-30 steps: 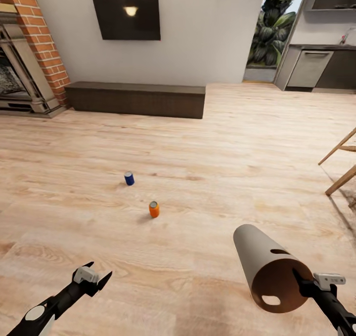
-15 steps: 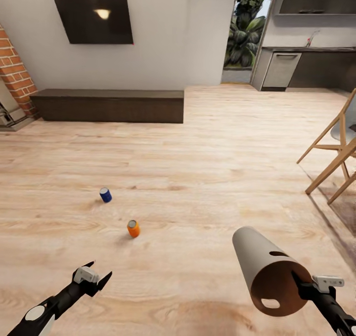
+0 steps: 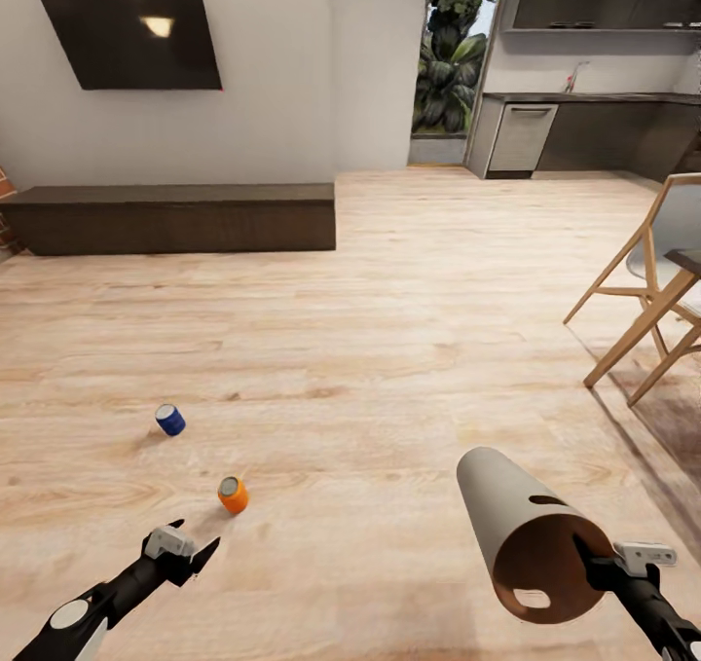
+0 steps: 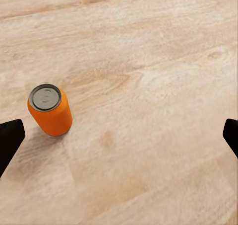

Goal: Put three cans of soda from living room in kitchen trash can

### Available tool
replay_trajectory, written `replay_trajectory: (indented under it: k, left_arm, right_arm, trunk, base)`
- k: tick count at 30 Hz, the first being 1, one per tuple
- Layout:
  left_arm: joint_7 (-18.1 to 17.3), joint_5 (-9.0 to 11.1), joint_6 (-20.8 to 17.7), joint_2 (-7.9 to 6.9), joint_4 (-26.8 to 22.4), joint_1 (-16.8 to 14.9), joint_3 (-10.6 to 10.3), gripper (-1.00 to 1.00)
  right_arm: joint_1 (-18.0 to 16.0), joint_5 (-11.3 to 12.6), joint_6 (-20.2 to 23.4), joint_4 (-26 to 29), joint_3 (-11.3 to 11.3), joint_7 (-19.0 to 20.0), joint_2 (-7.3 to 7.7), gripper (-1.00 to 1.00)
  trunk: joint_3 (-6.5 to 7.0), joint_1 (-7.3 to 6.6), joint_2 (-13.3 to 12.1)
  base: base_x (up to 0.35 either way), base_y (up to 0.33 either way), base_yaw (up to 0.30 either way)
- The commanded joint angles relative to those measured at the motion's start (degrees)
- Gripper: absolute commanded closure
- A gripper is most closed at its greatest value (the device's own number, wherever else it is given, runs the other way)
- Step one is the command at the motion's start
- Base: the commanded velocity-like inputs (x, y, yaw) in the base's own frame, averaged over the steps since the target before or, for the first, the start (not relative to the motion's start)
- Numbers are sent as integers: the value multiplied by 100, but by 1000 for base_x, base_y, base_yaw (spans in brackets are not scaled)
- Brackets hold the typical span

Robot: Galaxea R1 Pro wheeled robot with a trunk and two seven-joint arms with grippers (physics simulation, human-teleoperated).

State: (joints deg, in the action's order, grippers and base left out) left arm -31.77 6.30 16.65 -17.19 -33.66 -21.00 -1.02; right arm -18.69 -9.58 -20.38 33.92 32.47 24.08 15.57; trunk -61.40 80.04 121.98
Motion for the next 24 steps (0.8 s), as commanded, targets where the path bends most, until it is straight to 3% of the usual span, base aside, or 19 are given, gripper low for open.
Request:
replay_trajectory:
  k: [1, 7, 11, 13, 15, 16, 17, 18, 19, 21, 24]
  left_arm:
    - [-2, 5, -55, -1, 0, 0, 2, -100]
    - [-16, 24, -331, -2, -26, -4, 7, -100]
    - [-370, 75, -898, -3, -120, -3, 30, -100]
    - [-750, 176, -1466, -4, -396, -6, 51, -100]
    - [-976, 356, -2195, -4, -998, -3, 63, -100]
    - [-1053, 488, -2730, -4, -1529, -2, 64, -100]
    - [-1071, 540, -2995, -4, -1822, -2, 65, -100]
    - [-884, 681, -4254, 1, -3251, -1, 169, -100]
    - [-796, 697, -4509, 1, -3504, -3, 224, -100]
    - [-425, 758, -5412, 24, -4304, -39, 464, -100]
    - [-180, 860, -6012, 44, -4676, -248, 624, -100]
  right_arm:
    - [-3, 46, -1, 9, 6, 61, -1, 100]
    - [-3, 36, -10, 9, -3, 61, -6, 100]
    - [-3, 36, -10, 7, -9, 66, -9, 100]
    - [-3, 36, -10, 5, -11, 67, -13, 100]
    - [-3, 36, -10, 3, -12, 67, -30, 100]
    - [-3, 36, -10, 2, -14, 66, -50, 100]
    - [-3, 36, -10, 2, -15, 67, -61, 100]
    - [-3, 31, -10, 2, -19, 67, -109, 100]
    - [-3, 30, -10, 1, -20, 66, -114, 100]
    - [-3, 28, -10, 1, -21, 63, -125, 100]
    - [-3, 27, -10, 1, -21, 63, -134, 100]
  trunk:
    - [1, 0, 0]
    - [1, 0, 0]
    - [1, 0, 0]
    - [1, 0, 0]
    - [1, 0, 0]
    - [1, 0, 0]
    - [1, 0, 0]
    - [1, 0, 0]
    - [1, 0, 0]
    - [1, 0, 0]
    - [1, 0, 0]
  base:
    - [324, 53, -46]
    - [314, 87, -9]
    - [199, 49, -1]
    - [102, 17, 0]
    - [52, 9, 0]
    - [30, 5, 0]
    - [24, 4, 0]
    - [8, 1, 0]
    - [6, 1, 0]
    - [3, 1, 0]
    - [24, 0, 0]
